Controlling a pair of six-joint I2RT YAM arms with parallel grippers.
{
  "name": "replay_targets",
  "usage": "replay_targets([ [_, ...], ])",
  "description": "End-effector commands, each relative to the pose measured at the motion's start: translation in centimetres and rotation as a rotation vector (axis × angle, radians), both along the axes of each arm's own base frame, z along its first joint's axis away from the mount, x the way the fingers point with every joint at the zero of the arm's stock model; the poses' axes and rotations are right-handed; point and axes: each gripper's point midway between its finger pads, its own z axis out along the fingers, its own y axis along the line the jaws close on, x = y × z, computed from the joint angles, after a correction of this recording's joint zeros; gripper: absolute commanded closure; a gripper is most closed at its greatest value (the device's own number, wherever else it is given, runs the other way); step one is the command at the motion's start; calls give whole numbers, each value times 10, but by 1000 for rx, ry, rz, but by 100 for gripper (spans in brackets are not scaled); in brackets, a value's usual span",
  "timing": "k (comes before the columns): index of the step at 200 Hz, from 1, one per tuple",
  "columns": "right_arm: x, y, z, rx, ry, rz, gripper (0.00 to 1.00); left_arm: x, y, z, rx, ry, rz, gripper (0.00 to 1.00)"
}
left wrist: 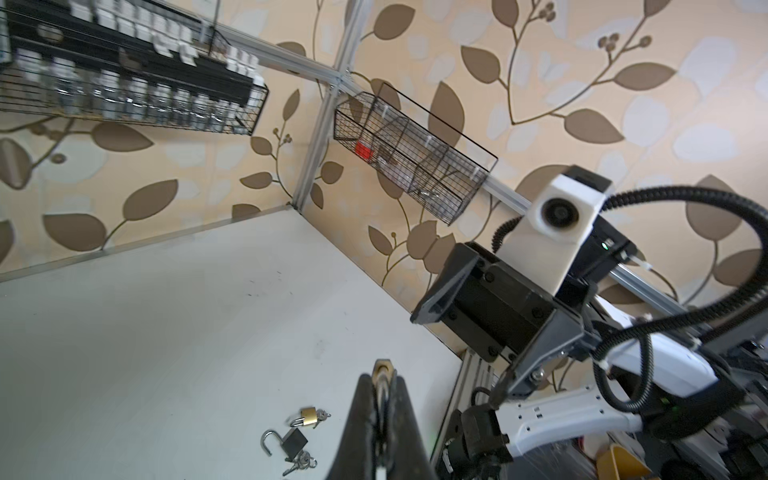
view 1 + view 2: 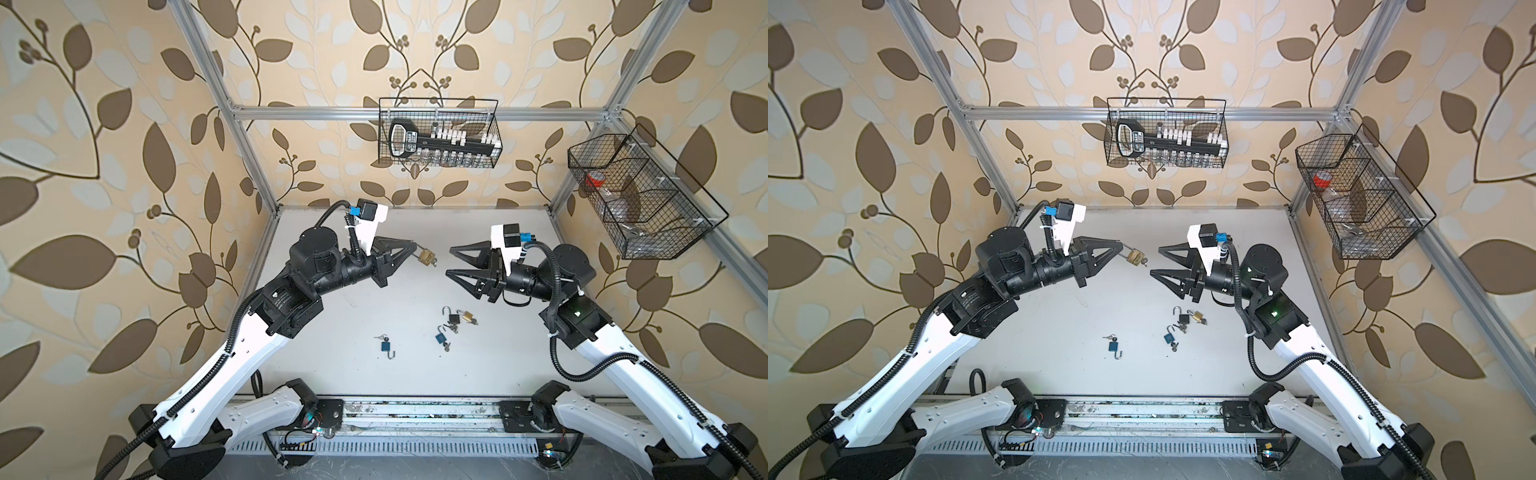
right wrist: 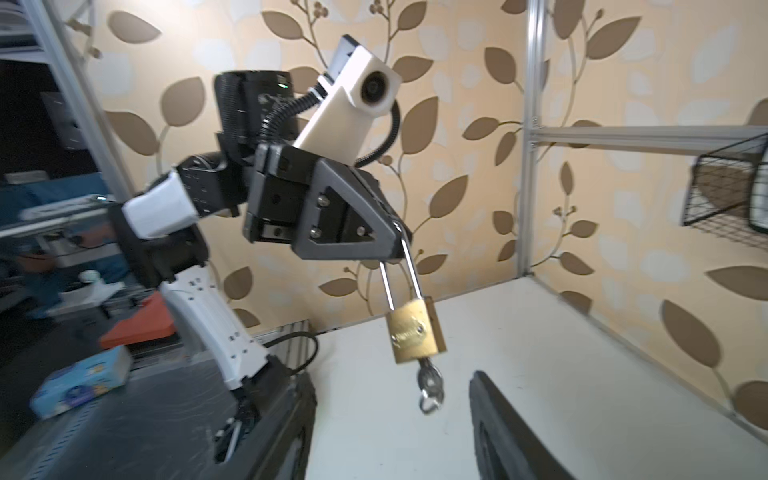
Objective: Lock with the key
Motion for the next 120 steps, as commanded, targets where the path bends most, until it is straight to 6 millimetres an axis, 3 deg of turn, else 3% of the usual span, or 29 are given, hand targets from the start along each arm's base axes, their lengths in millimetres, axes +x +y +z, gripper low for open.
replay_targets([
  [1, 32, -13, -23, -88, -13, -210, 44, 11, 25, 28, -84, 0, 160, 100],
  [60, 48, 6, -25, -178, -87, -367, 47, 16, 28, 30, -151, 48, 192, 100],
  [120, 53, 35, -22, -155, -81, -364, 47, 15, 26, 28, -164, 57, 180, 100],
])
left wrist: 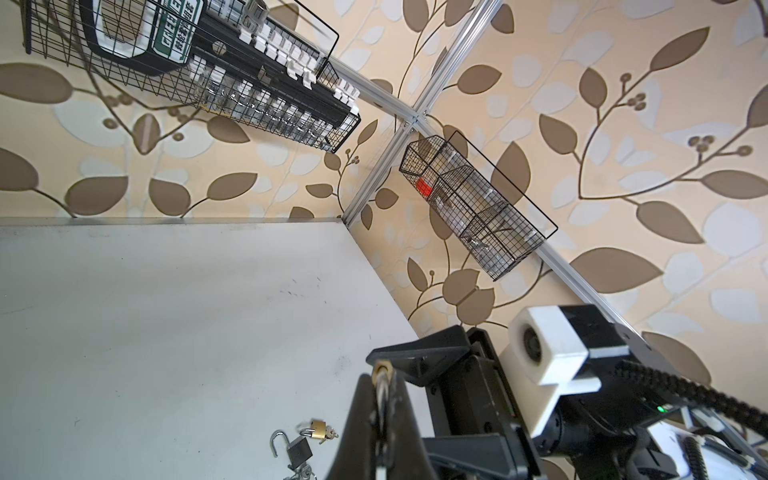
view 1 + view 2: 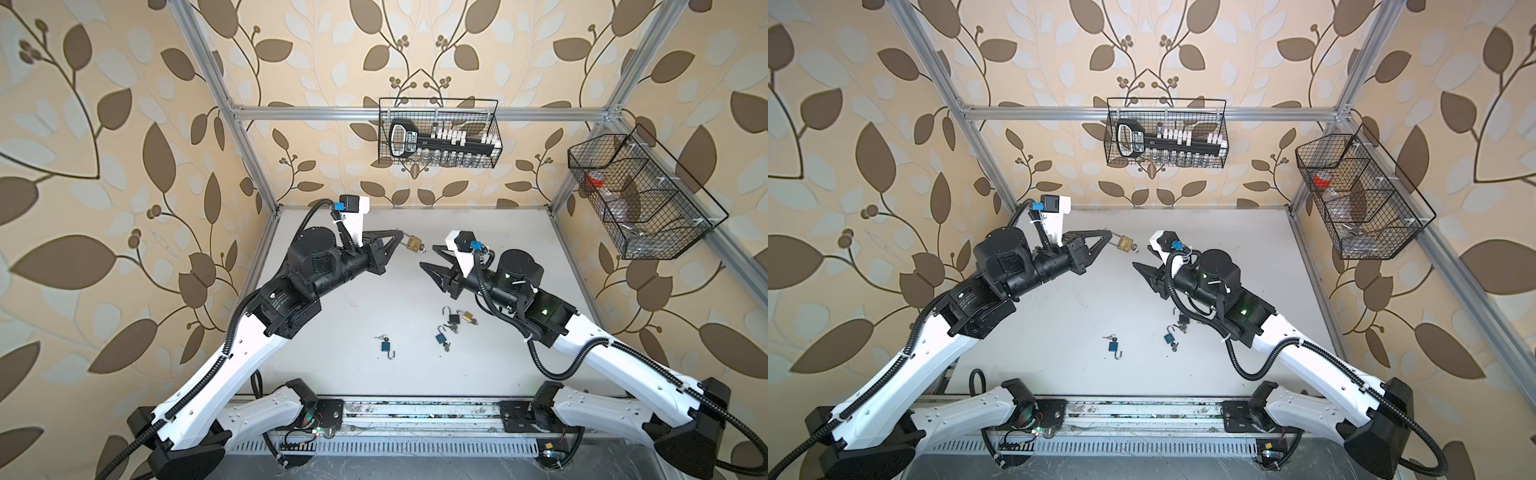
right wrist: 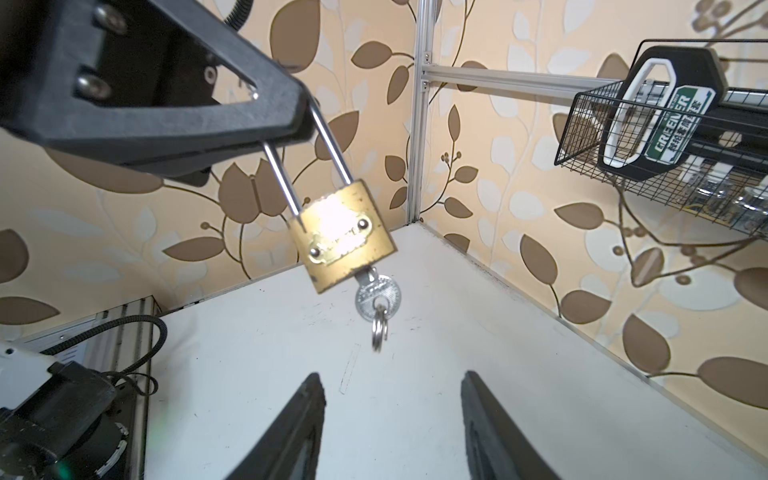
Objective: Lock with the key
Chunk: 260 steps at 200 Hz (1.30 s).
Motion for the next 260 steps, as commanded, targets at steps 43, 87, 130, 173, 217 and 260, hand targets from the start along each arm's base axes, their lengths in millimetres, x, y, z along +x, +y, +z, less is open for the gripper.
replay_targets([
  [43, 0, 5, 42, 73, -102, 0, 51, -5, 6, 26, -73, -66, 8, 100],
  [87, -1, 6, 45, 77, -109, 9, 59, -5, 0, 24, -67, -57, -17, 100],
  [130, 0, 9, 43, 74, -99, 15, 70, -5, -1, 23, -69, -56, -24, 100],
  [173, -1, 11, 43, 72, -93, 28, 82, -5, -4, 24, -70, -56, -41, 100],
  [217, 0, 10, 42, 77, -80, 21, 92, -5, -5, 22, -64, -52, -44, 100],
  [260, 2, 4, 38, 75, -67, -13, 100, -7, -4, 20, -63, -51, -45, 100],
])
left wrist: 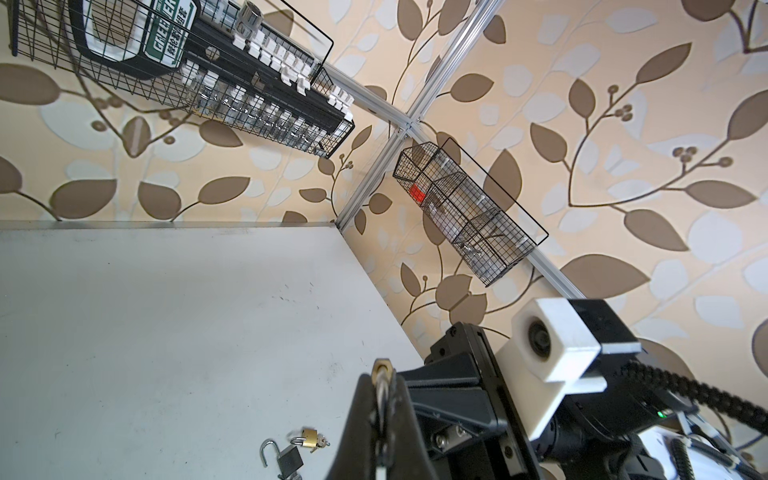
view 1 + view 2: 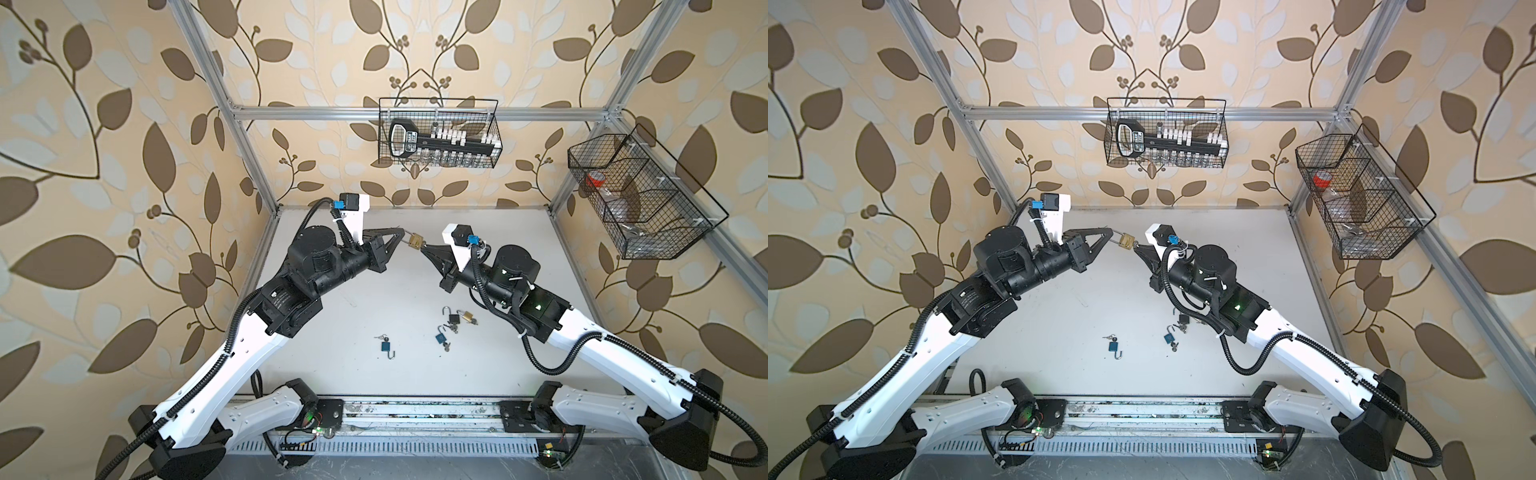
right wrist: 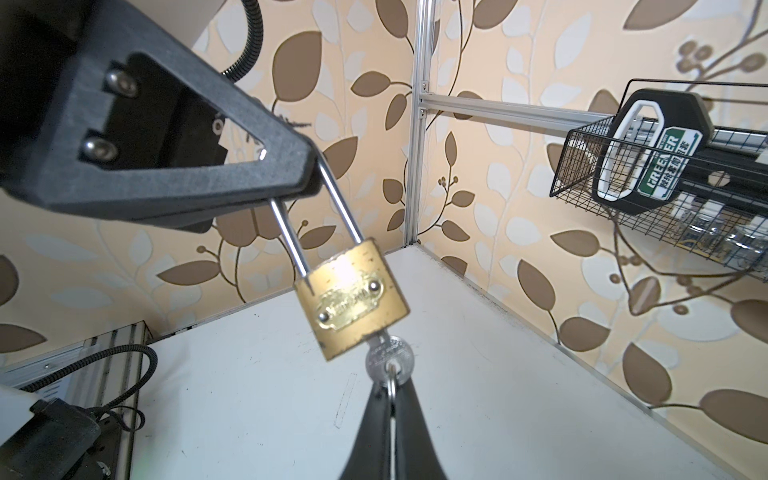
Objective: Lock with the key
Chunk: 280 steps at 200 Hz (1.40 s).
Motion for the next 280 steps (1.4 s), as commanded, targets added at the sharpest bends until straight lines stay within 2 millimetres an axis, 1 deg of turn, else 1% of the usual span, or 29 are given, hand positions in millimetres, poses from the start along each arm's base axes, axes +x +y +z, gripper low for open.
replay_targets([
  [1, 0, -6, 17, 30, -19, -27, 100, -7, -1, 16, -45, -46, -33, 100],
  [34, 0, -11, 4, 9, 22, -48, 100, -10, -1, 10, -50, -43, -38, 100],
  [77, -5, -27, -25, -5, 84, -99, 100, -16, -19, 5, -29, -51, -152, 100],
  [102, -8, -40, -40, 3, 121, -145, 100, -15, -20, 2, -19, -35, -148, 100],
  [122, -11, -50, -56, -3, 158, -173, 100, -13, -14, 1, -22, -36, -116, 100],
  [140, -13, -58, -71, -15, 196, -204, 100, -14, -5, 4, -27, -49, -77, 100],
  [163, -14, -70, -86, -7, 241, -257, 100, -13, 8, 0, -1, -39, -14, 100],
  [185, -15, -84, -99, -4, 310, -321, 100, -5, 19, -14, 52, -15, 64, 100],
  [213, -16, -100, -121, -17, 402, -396, 100, 3, 20, -28, 113, 28, 94, 100],
  [232, -10, -112, -139, -30, 477, -436, 100, 8, 22, -43, 140, 62, 118, 100],
  [236, -10, -111, -143, -32, 494, -428, 100, 9, 23, -46, 146, 68, 127, 100],
  [239, -7, -116, -146, -29, 509, -441, 100, 9, 24, -49, 149, 72, 133, 100],
  [255, 0, -125, -160, -30, 567, -444, 100, 13, 30, -60, 165, 86, 168, 100],
  [280, 11, -133, -176, -46, 617, -443, 100, 17, 34, -66, 172, 88, 190, 100],
])
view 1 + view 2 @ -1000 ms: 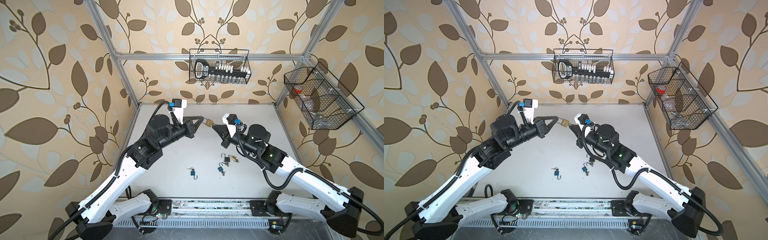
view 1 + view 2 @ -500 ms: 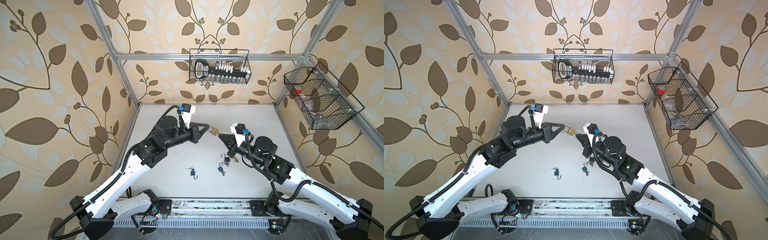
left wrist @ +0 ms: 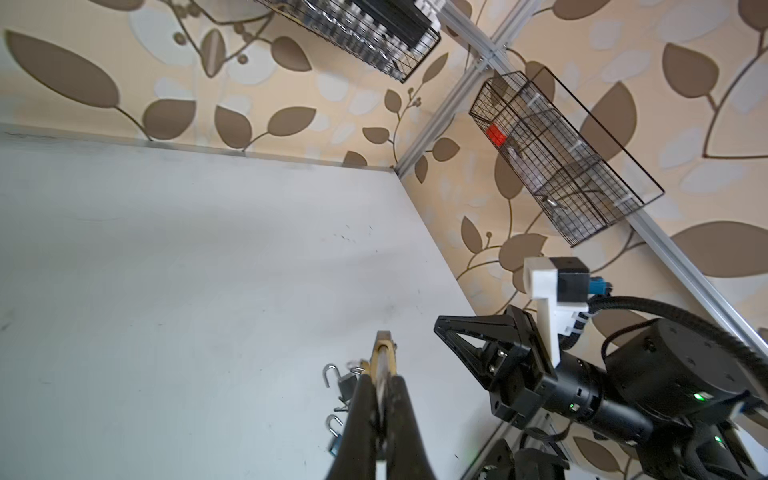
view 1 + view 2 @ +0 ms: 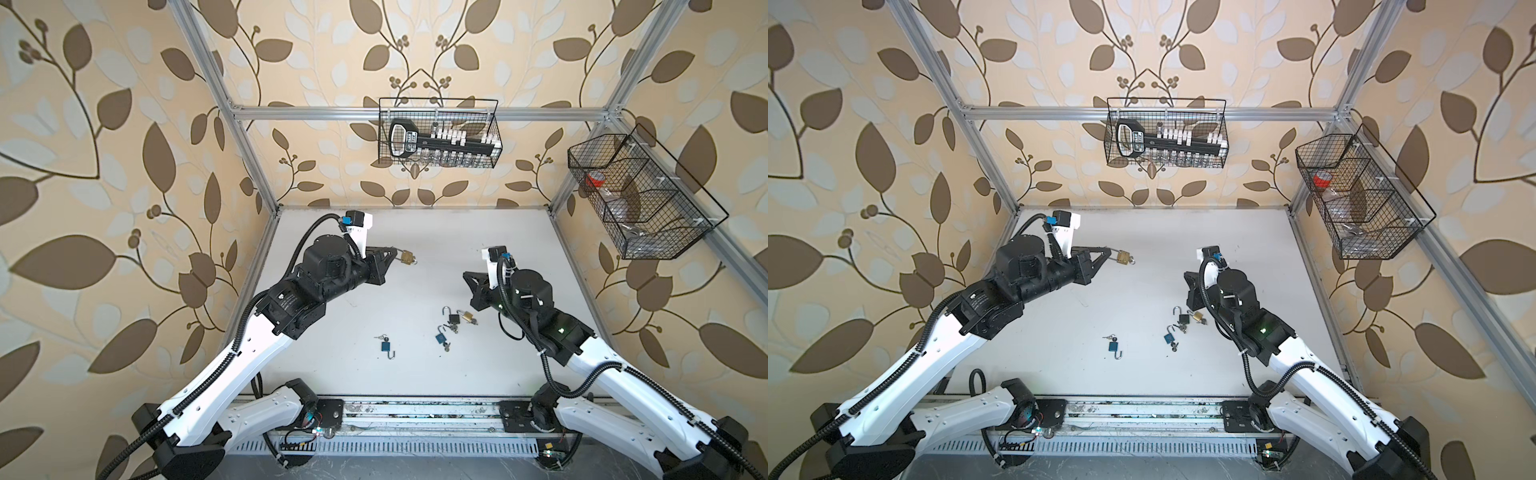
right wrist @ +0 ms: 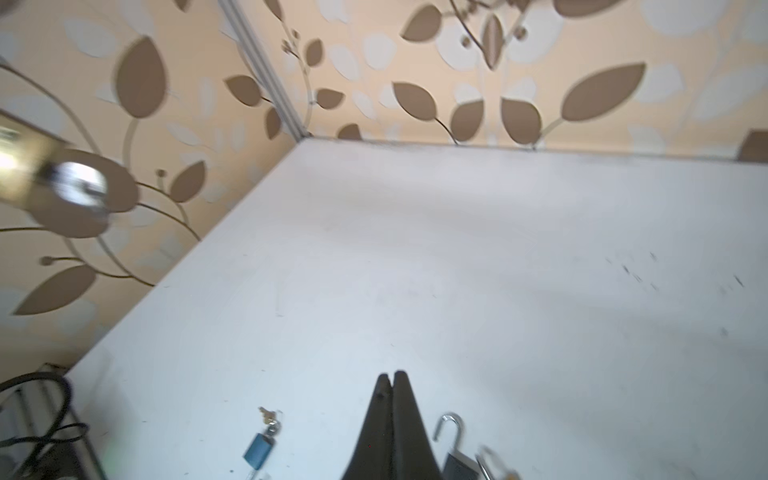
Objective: Lock with the key
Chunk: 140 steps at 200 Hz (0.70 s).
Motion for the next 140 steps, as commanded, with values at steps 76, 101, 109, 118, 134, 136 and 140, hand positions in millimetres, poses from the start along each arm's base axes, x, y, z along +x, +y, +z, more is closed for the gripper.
replay_targets([
  [76, 9, 11, -10, 36, 21, 199, 100, 21, 6, 6, -101, 9, -51, 100],
  [101, -3, 34, 35, 84, -170, 322, 77, 27, 3, 13, -182, 24, -101, 100],
  [109, -6, 41, 46, 68, -228, 331, 73, 27, -1, 16, -198, 23, -120, 100],
  [118, -8, 51, 55, 39, -281, 334, 69, 27, -5, 19, -218, 20, -141, 100],
  [134, -13, 68, 65, -8, -350, 336, 60, 27, -12, 26, -247, 11, -182, 100],
  [136, -13, 70, 66, -10, -357, 337, 59, 26, -13, 27, -250, 8, -189, 100],
  [140, -14, 73, 70, -17, -375, 336, 57, 26, -14, 28, -257, 5, -198, 100],
])
